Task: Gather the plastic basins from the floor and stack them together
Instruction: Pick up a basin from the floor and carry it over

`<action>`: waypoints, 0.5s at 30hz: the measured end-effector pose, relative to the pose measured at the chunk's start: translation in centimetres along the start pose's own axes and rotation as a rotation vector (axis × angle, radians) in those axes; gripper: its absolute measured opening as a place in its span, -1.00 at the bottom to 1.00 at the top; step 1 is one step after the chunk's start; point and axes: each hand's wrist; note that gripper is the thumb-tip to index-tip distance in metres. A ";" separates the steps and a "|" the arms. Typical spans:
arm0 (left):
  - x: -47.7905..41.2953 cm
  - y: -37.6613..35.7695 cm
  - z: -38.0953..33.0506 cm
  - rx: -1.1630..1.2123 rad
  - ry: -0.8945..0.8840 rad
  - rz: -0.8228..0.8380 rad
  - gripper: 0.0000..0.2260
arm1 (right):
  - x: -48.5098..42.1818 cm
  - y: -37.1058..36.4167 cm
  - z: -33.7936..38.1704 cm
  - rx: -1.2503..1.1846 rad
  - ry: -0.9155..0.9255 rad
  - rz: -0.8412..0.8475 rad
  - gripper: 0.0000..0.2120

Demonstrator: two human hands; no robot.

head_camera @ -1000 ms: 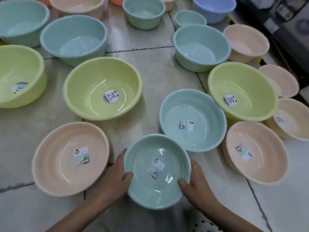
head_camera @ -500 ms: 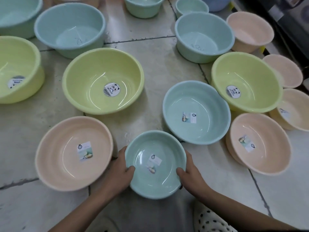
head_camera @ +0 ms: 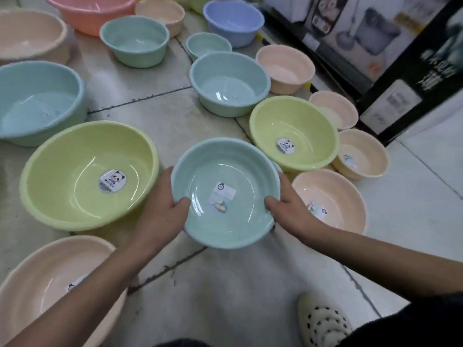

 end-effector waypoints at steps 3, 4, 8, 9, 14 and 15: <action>-3.8 -2.6 -3.4 -0.068 -0.038 0.043 -0.51 | -1.2 4.1 1.4 -0.031 0.021 -0.098 -0.42; -4.9 -3.7 -4.5 -0.090 -0.043 0.061 -0.49 | -1.5 5.6 1.5 -0.046 0.022 -0.124 -0.43; -8.1 -8.8 -9.2 -0.103 -0.112 0.138 -0.48 | -2.3 11.8 1.0 -0.094 0.009 -0.248 -0.45; -8.9 -10.3 -10.4 -0.116 -0.134 0.165 -0.47 | -2.5 13.4 0.7 -0.107 0.011 -0.277 -0.45; -13.4 -18.6 -16.1 -0.225 -0.246 0.329 -0.41 | -3.7 22.0 -1.1 -0.197 0.005 -0.417 -0.50; -14.3 -20.4 -17.0 -0.243 -0.254 0.358 -0.41 | -4.1 23.8 -1.7 -0.214 -0.008 -0.445 -0.50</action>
Point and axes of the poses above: each hand's wrist, its own x-axis away from the middle knuckle, its own y-axis out of the back of the hand, z = x × y, and after that the axes turned 10 degrees about -x, right-handed
